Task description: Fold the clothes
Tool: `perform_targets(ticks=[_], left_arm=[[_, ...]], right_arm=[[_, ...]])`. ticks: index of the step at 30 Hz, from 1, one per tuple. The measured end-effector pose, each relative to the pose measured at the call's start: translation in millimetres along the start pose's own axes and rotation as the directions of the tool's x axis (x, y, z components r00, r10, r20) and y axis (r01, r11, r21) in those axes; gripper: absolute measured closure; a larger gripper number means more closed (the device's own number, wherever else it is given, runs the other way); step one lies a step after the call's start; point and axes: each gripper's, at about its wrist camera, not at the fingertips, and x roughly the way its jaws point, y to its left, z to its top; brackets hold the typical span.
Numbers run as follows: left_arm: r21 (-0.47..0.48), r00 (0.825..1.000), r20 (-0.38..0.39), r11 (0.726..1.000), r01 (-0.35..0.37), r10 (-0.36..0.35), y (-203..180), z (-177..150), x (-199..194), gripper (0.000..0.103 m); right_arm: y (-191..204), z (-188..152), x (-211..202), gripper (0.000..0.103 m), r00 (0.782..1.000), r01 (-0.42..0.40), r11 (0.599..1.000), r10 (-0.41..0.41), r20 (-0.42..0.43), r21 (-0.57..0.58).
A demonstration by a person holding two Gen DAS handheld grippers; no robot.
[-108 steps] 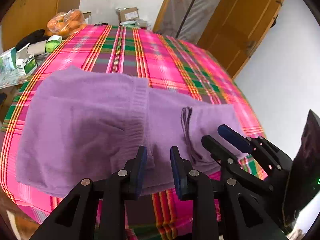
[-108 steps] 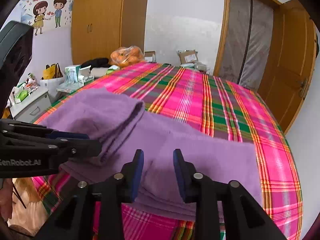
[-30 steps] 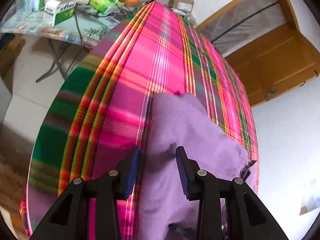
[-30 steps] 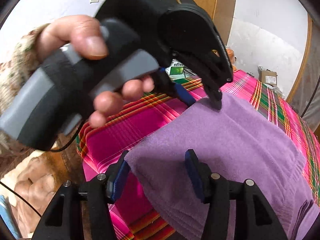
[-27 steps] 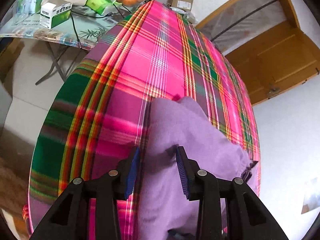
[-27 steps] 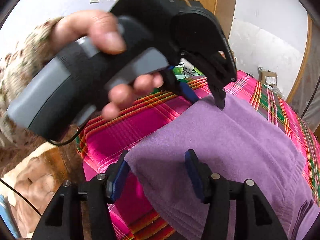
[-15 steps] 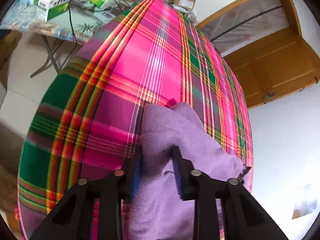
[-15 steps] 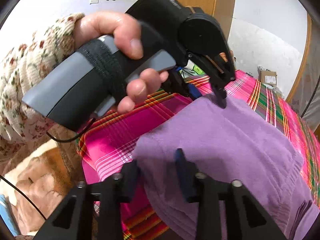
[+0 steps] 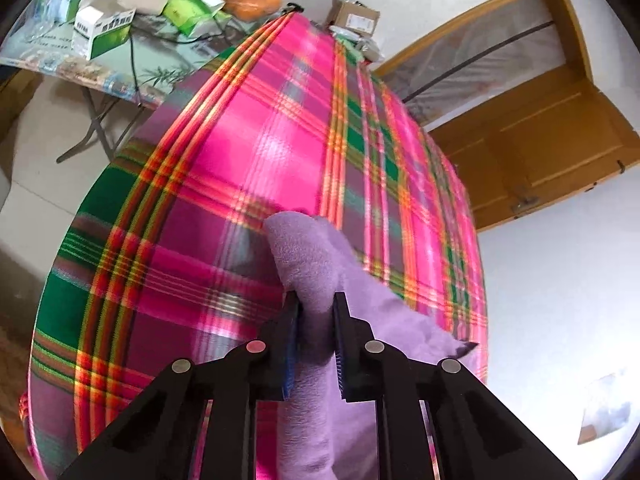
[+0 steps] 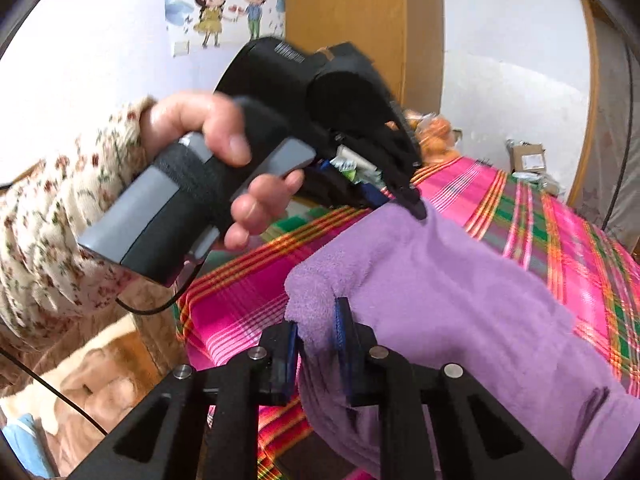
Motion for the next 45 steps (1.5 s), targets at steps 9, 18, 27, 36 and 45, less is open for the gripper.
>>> perform_targets(ticks=[9, 18, 27, 36, 45], left_arm=[[0.019, 0.999, 0.029, 0.999, 0.043, -0.044, -34, -3, -16, 0.087], [0.069, 0.995, 0.054, 0.994, 0.08, -0.083, -69, -14, -27, 0.087], [0.143, 0.99, 0.047, 0.982, 0.124, -0.132, -116, -27, -28, 0.087], [0.186, 0.988, 0.024, 0.971, 0.148, -0.155, -152, -38, -16, 0.087], [0.217, 0.983, -0.008, 0.96, 0.179, -0.181, -185, -44, -2, 0.087]], right_arm=[[-23, -2, -39, 0.086, 0.997, 0.012, 0.999, -0.015, 0.07, 0.047], [-16, -25, -62, 0.087, 0.992, 0.032, 0.996, -0.042, 0.117, 0.084], [-30, -36, -109, 0.088, 0.981, 0.081, 0.985, -0.106, 0.164, 0.154], [-54, -46, -145, 0.089, 0.969, 0.117, 0.969, -0.16, 0.187, 0.219], [-72, -55, -173, 0.09, 0.951, 0.166, 0.948, -0.227, 0.211, 0.272]])
